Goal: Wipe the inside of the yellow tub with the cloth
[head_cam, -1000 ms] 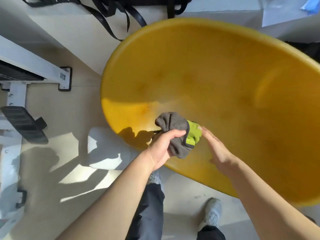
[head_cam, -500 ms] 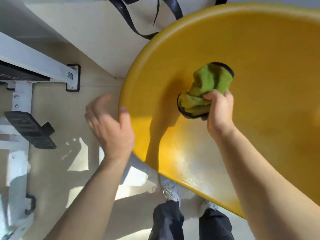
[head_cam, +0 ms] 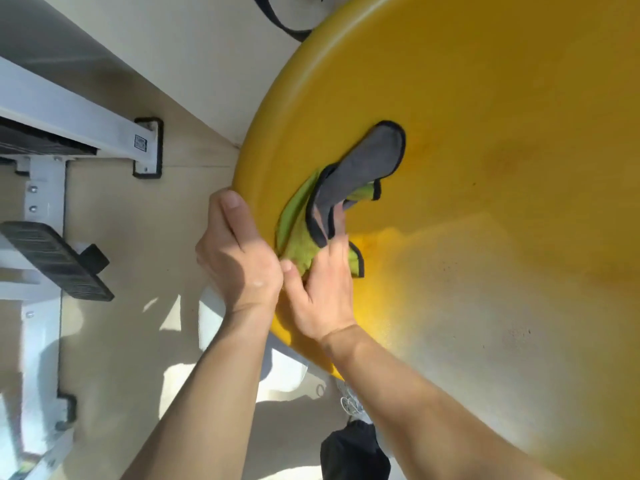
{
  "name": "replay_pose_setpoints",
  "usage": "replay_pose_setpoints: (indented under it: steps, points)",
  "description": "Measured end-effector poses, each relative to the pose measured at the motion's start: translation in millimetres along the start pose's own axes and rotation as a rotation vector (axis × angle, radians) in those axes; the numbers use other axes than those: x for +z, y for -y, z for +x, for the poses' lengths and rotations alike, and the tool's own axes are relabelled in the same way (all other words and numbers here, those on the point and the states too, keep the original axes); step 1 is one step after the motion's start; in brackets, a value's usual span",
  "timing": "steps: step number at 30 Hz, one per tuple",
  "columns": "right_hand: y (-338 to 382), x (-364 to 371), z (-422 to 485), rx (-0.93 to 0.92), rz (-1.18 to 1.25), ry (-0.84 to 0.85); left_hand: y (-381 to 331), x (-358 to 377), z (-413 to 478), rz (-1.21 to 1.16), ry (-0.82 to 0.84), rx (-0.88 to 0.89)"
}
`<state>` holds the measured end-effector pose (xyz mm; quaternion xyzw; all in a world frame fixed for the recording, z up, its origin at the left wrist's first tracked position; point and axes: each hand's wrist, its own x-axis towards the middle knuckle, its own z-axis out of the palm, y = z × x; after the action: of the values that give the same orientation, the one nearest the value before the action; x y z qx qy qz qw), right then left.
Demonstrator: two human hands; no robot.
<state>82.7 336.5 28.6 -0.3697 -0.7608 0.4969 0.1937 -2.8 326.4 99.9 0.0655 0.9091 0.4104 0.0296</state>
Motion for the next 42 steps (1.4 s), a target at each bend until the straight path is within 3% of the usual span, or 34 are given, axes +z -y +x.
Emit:
replay_pose_setpoints:
  steps: [2,5,9,11,12,14,16,19,22,25,27,29,32,36,38,40,42]
  points:
    - [8,-4,3,-0.063,-0.032,0.077,-1,-1,-2,0.03,0.001,0.002]
    - [4,-25,68,-0.066,-0.174,-0.107,-3,-2,-1,0.032,0.015,0.021]
    - [-25,-52,112,0.163,-0.252,-0.375,-4,-2,-1,0.04,0.028,0.011]
    - [-20,-34,82,0.026,-0.196,-0.322,-5,-1,-2,0.041,0.017,-0.003]
    - [-10,-20,60,-0.054,-0.181,-0.218,-6,-1,-1,0.044,0.005,-0.002]
    - [11,-1,25,-0.077,-0.135,-0.001,-5,-2,-1,0.042,-0.011,0.013]
    - [15,-3,33,-0.089,-0.118,0.029,-4,-2,-1,0.032,-0.016,0.03]
    - [-5,-32,95,-0.06,-0.202,-0.198,-2,-2,-1,0.005,0.006,0.026]
    - [-40,-40,106,0.14,-0.218,-0.344,0,-2,0,-0.015,-0.009,0.048]
    - [-50,-24,46,0.252,-0.207,-0.183,-2,-2,0,-0.003,-0.016,0.08]
    - [-31,-11,7,0.174,-0.172,0.014,-2,-2,-1,0.007,-0.017,0.097]
    - [2,-3,2,0.036,-0.08,0.111,-1,-2,-2,-0.002,-0.029,0.11]
    - [13,-17,55,-0.082,-0.12,-0.056,3,-2,-2,-0.004,-0.029,0.168]
    - [-66,-61,98,0.095,-0.432,-0.246,7,0,-2,-0.018,-0.031,0.197]
    - [-101,-71,67,0.16,-0.514,-0.188,8,2,0,-0.084,-0.021,0.246]
    - [-117,-67,21,0.191,-0.541,-0.028,9,-1,-2,-0.085,-0.039,0.35]
    - [-113,-58,-22,0.176,-0.499,0.164,10,-4,-15,0.082,-0.08,0.499]
